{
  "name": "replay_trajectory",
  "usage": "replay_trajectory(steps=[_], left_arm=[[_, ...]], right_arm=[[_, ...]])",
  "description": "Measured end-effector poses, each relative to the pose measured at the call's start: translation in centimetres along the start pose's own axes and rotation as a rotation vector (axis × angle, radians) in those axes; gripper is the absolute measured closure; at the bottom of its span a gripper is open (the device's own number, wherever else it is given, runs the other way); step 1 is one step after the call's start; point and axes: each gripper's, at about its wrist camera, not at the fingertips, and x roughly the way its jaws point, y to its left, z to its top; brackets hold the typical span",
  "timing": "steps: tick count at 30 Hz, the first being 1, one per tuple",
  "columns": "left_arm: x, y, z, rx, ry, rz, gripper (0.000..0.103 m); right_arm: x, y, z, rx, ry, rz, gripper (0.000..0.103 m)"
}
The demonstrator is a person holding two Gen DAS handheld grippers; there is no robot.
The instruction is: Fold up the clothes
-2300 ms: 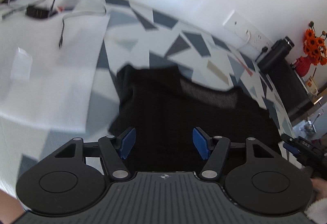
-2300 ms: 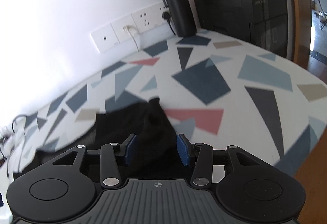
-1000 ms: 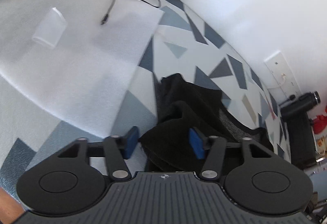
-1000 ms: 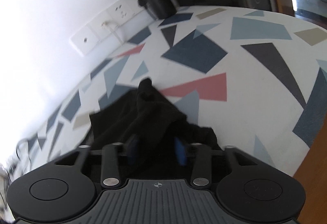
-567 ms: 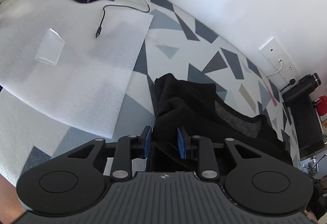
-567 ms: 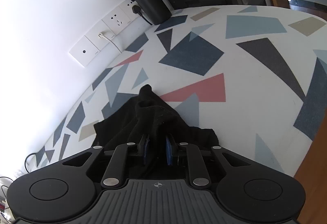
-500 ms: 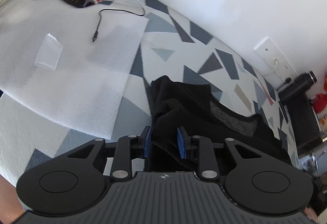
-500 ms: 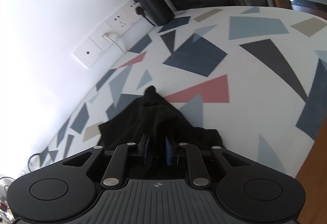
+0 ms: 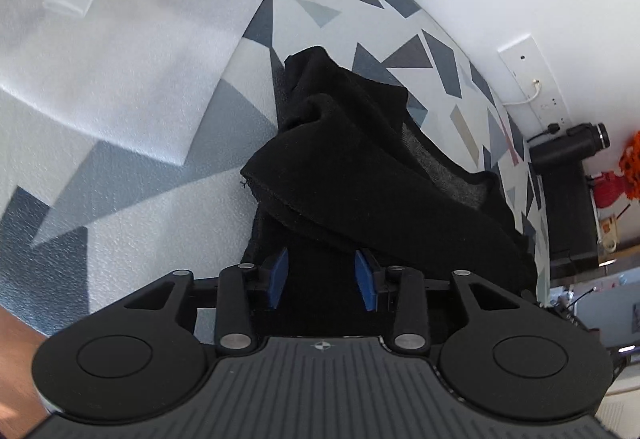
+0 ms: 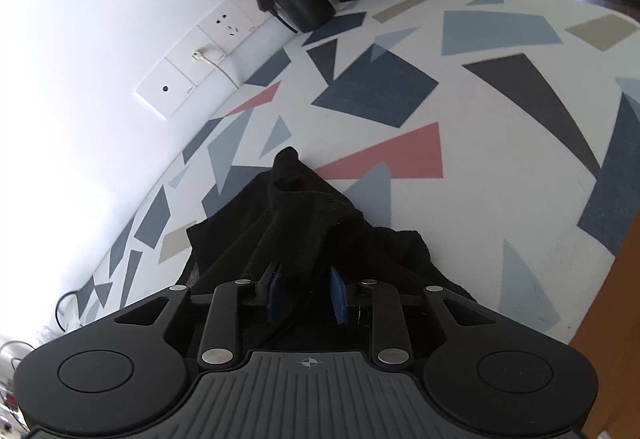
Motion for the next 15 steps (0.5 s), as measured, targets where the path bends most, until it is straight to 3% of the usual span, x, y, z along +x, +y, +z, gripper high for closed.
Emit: replay_trajectory(steps=[5, 9, 15], left_arm=[[0.9, 0.7, 0.7, -0.083, -0.027, -0.002, 0.065], [1.2, -0.2, 1.5, -0.064, -0.058, 0.013, 0.065], [1.5, -0.4, 2.0, -0.115, -0.072, -0.055, 0.065]], right_arm=[[-0.1, -0.5, 0.5, 0.024, 0.007, -0.004, 0.070], [0.3, -0.9, 1.0, 0.065, 0.018, -0.004, 0.070], [0.8, -0.9, 1.5, 0.100, 0.035, -0.008, 0.070]])
